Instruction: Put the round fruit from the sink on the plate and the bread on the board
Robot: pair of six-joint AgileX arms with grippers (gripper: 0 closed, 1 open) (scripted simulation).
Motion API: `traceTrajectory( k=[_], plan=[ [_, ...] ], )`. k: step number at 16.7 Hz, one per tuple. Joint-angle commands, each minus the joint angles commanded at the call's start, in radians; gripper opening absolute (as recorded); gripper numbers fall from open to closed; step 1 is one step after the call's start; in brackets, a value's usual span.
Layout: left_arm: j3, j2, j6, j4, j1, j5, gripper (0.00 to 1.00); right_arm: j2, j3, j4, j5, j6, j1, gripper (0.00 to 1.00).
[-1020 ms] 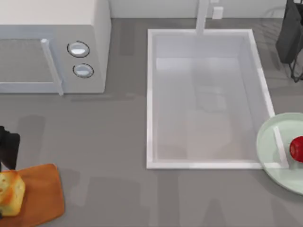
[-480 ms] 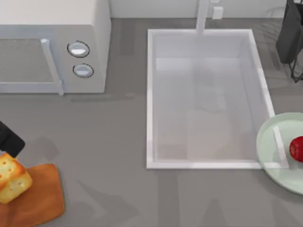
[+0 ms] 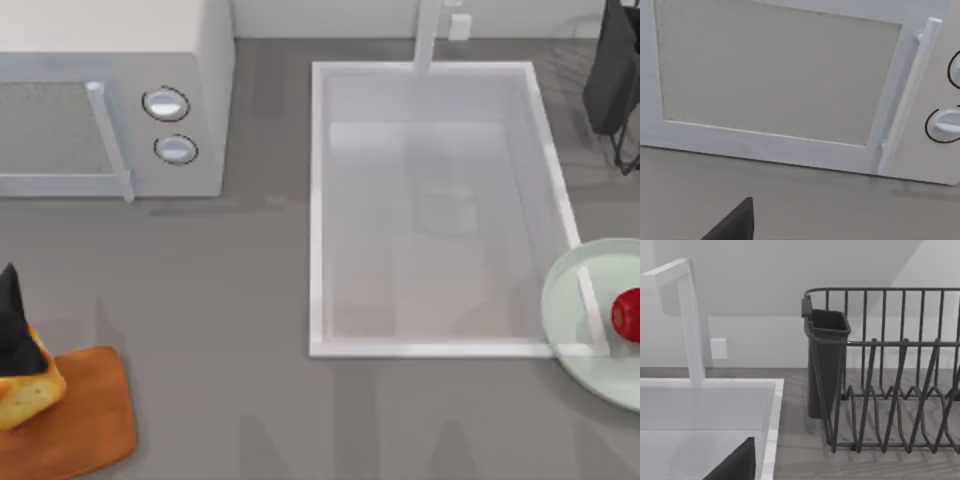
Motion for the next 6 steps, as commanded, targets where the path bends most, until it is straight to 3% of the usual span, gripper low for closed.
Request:
traceTrajectory(
  k=[3,6],
  plan=[
    [-0.060,-0.113,0.116,0.092,0.003,-0.002,1.00,0.000,0.000,0.000,0.000,0.000,0.000,1.00],
    [-0.073,-0.136,0.140,0.114,0.004,-0.002,1.00,0.000,0.000,0.000,0.000,0.000,0.000,1.00]
  ],
)
